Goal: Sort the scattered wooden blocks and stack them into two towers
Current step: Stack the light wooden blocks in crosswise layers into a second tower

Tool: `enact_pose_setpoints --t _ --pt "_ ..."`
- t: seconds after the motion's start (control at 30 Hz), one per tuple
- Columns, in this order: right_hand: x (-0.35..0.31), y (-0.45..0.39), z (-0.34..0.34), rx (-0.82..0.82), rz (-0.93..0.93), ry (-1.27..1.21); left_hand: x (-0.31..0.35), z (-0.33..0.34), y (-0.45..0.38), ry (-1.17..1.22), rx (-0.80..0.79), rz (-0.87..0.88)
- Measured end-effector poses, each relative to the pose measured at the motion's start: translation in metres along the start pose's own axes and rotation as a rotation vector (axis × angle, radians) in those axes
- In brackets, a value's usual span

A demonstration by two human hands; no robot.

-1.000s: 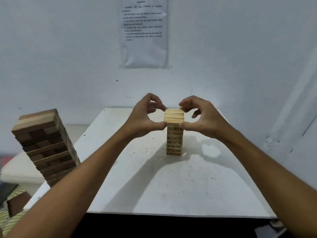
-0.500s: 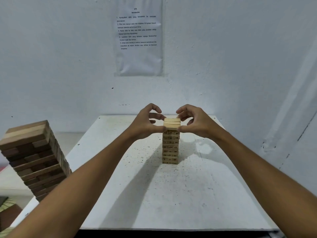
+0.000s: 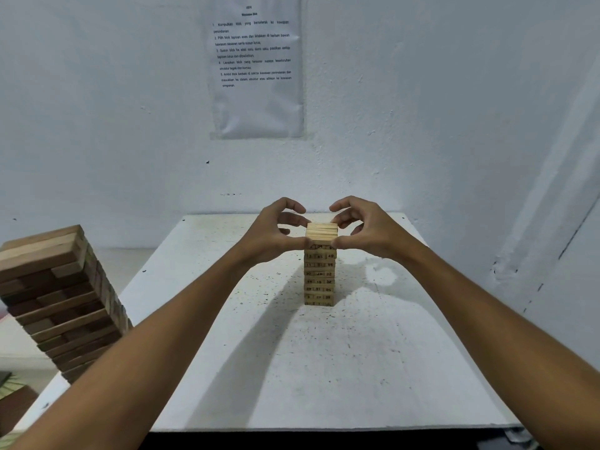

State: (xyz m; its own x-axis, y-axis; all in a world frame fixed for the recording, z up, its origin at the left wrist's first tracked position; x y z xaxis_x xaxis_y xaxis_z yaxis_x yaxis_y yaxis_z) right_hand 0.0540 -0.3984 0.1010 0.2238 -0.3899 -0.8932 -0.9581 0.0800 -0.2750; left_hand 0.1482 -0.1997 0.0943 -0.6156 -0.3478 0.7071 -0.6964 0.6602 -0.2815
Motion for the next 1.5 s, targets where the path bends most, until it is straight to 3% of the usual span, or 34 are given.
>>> enact_pose_setpoints --t 1.17,1.3,1.5 --pt "0.001 0.006 -0.001 0.040 0.001 -0.012 -0.009 -0.002 0.002 0.004 0.019 -0.018" --pt "0.012 0.019 -0.001 0.095 0.026 -0.132 -0.023 0.002 0.016 0.057 0.016 -0.071" --pt "0.060 0.050 0.020 0.063 0.183 0.005 -0.057 0.033 0.046 -0.094 -0.097 -0.142"
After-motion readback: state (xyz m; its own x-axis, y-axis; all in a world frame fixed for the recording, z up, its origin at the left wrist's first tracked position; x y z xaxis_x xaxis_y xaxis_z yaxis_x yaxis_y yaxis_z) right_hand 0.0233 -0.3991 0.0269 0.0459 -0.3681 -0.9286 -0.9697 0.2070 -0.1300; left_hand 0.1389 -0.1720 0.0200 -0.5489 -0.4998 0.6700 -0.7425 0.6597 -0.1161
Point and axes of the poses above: each hand's wrist, its own y-axis away from the middle knuckle, its own z-axis out of the palm, x = y × z, the point moved 1 cm from there along -y, towards the middle knuckle, and after that the axes turned 13 degrees about -y, right-handed, at the moved point
